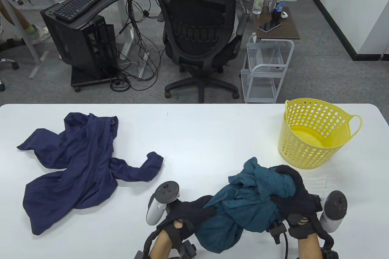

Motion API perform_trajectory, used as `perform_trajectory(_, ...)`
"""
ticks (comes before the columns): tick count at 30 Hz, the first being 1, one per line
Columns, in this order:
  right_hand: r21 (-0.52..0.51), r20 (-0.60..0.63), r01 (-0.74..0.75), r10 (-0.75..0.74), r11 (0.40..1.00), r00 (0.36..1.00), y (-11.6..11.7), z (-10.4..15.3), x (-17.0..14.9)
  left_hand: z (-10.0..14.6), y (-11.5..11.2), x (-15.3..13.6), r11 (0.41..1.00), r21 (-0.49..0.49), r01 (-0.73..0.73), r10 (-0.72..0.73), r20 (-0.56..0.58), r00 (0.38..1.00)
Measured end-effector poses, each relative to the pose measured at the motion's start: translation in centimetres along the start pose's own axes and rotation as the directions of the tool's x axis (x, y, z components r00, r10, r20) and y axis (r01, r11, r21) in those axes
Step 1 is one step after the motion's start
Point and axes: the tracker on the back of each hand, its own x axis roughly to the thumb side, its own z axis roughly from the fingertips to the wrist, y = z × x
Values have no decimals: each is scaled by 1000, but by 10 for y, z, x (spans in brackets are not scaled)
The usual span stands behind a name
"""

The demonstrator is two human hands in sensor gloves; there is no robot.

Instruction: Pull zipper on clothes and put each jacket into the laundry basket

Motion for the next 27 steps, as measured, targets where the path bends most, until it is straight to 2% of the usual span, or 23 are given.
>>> perform_trajectory(3, -2, 56, -97, 97, 995, 994, 22, 2, 10, 0, -11, -1, 986, -71, -149, 152, 49, 987)
perform_trajectory(6, 111, 139, -295, 279, 949, 950, 53, 5, 22, 1, -16, -1, 938, -165, -306, 323, 85, 943)
perform_trajectory(8, 306, 168, -323, 284, 895, 944, 72, 7, 24, 2, -11, -3, 934, -151, -324, 339, 87, 937)
perform_trajectory(9, 394, 153, -298, 258, 869, 954, 79, 8, 23, 3, -8, -5, 937, -134, -324, 337, 91, 937)
perform_trajectory(10, 530, 106, -239, 215, 814, 971, 88, 10, 21, 5, -4, -8, 936, -114, -334, 344, 89, 935)
perform_trajectory(12, 636, 39, -217, 250, 741, 968, 101, 14, 20, 5, 1, -12, 933, -87, -351, 358, 87, 930)
perform_trajectory(13, 632, 67, -289, 321, 719, 945, 105, 16, 19, 5, 2, -14, 928, -85, -363, 370, 87, 925)
perform_trajectory(14, 606, 139, -427, 439, 671, 888, 111, 17, 19, 5, 1, -15, 920, -90, -380, 387, 80, 919)
perform_trajectory(15, 544, 200, -563, 555, 623, 807, 116, 19, 20, 4, -1, -16, 918, -100, -385, 392, 72, 917)
perform_trajectory(16, 452, 252, -660, 623, 601, 740, 121, 20, 21, 4, -4, -16, 918, -106, -383, 391, 64, 918)
perform_trajectory(18, 293, 311, -766, 701, 572, 642, 125, 21, 26, 2, -7, -14, 933, -120, -341, 351, 73, 934)
perform_trajectory(20, 219, 328, -795, 725, 566, 606, 125, 24, 30, 3, -5, -11, 949, -125, -288, 299, 78, 951)
perform_trajectory(22, 105, 327, -792, 731, 601, 598, 123, 26, 32, 5, -2, -9, 972, -134, -191, 200, 62, 978)
perform_trajectory(23, 103, 335, -794, 731, 600, 595, 123, 27, 32, 5, -1, -7, 977, -155, -146, 158, 72, 985)
perform_trajectory(27, 52, 331, -790, 736, 610, 590, 125, 27, 31, 7, 3, -3, 997, -65, -35, 38, 47, 998)
